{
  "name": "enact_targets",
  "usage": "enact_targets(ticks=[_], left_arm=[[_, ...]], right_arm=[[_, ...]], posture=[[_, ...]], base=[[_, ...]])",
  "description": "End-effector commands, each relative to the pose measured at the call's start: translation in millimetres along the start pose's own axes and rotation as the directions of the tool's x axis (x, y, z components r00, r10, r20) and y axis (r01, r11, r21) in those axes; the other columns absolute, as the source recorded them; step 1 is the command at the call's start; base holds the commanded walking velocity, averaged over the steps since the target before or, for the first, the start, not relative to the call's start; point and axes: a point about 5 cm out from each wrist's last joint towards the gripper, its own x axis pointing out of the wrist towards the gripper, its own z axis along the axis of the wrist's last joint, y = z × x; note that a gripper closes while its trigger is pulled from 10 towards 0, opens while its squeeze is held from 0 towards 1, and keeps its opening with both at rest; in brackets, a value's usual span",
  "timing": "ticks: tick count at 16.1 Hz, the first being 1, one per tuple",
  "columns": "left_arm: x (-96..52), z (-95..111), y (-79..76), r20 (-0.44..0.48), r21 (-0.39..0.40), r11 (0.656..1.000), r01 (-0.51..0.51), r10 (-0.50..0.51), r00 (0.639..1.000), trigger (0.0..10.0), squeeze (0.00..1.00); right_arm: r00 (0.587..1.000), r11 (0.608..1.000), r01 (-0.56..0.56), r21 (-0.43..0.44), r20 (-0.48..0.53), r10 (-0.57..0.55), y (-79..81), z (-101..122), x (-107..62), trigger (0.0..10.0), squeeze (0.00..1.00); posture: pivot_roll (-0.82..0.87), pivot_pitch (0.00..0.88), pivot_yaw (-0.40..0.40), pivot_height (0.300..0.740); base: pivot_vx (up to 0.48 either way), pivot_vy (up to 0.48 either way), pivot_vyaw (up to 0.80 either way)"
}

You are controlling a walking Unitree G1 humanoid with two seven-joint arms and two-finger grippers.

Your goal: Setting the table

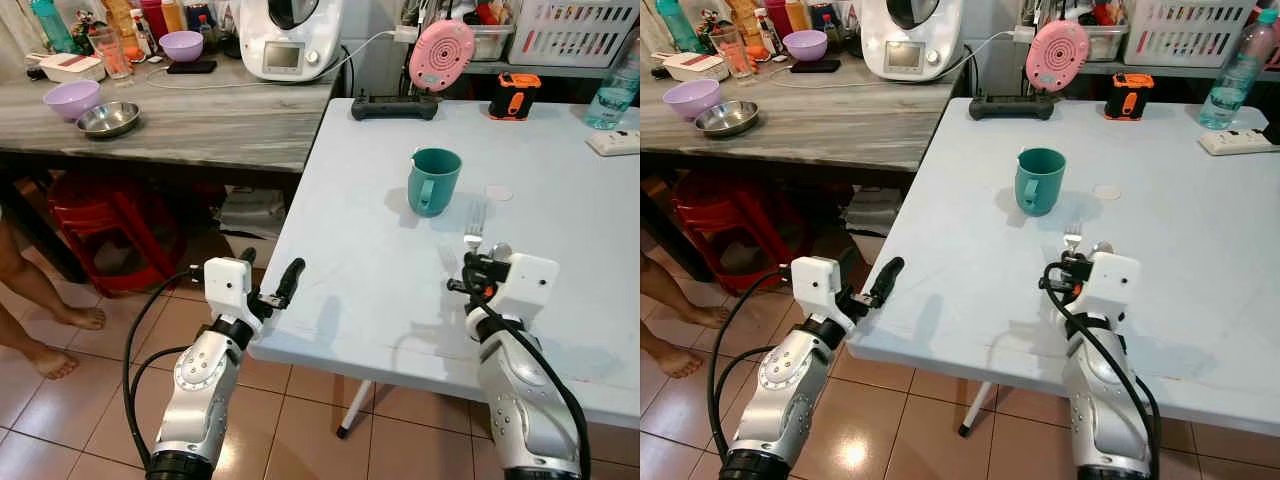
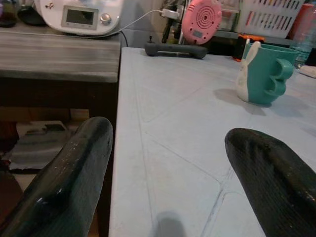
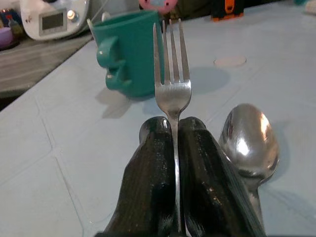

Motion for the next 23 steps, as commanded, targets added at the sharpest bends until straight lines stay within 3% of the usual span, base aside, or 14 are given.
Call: enact_targets(ticks=[1,7,23], left_arm=[[0.0,-0.3,5.4,-0.004,-0.01,1.0,-0.027,0.027,1.0,10.0,0.0],[4.1,1.3,4.9,0.01,-0.019,0.999,-0.026,0.027,1.0,10.0,0.0],[8.9,0.9,1.2,0.017,-0.04,0.999,-0.02,0.021,1.0,10.0,0.0]], right_arm=[[0.999,1.0,-0.019,-0.014,0.035,0.019,5.6,6.1,-0.8,10.0,0.0],[0.999,0.999,-0.032,-0.015,0.039,0.033,8.8,5.3,0.4,10.0,0.0],[0.998,0.999,-0.03,-0.013,0.055,0.031,8.6,6.7,0.6,10.0,0.0]], posture=[[-0.15,0.043,0.074,0.74],[-0.14,0.033,0.075,0.74],[-0.15,0.03,0.08,0.74]], base=[[0.0,0.0,0.0],[0.0,0.095,0.0],[0.0,0.397,0.0]])
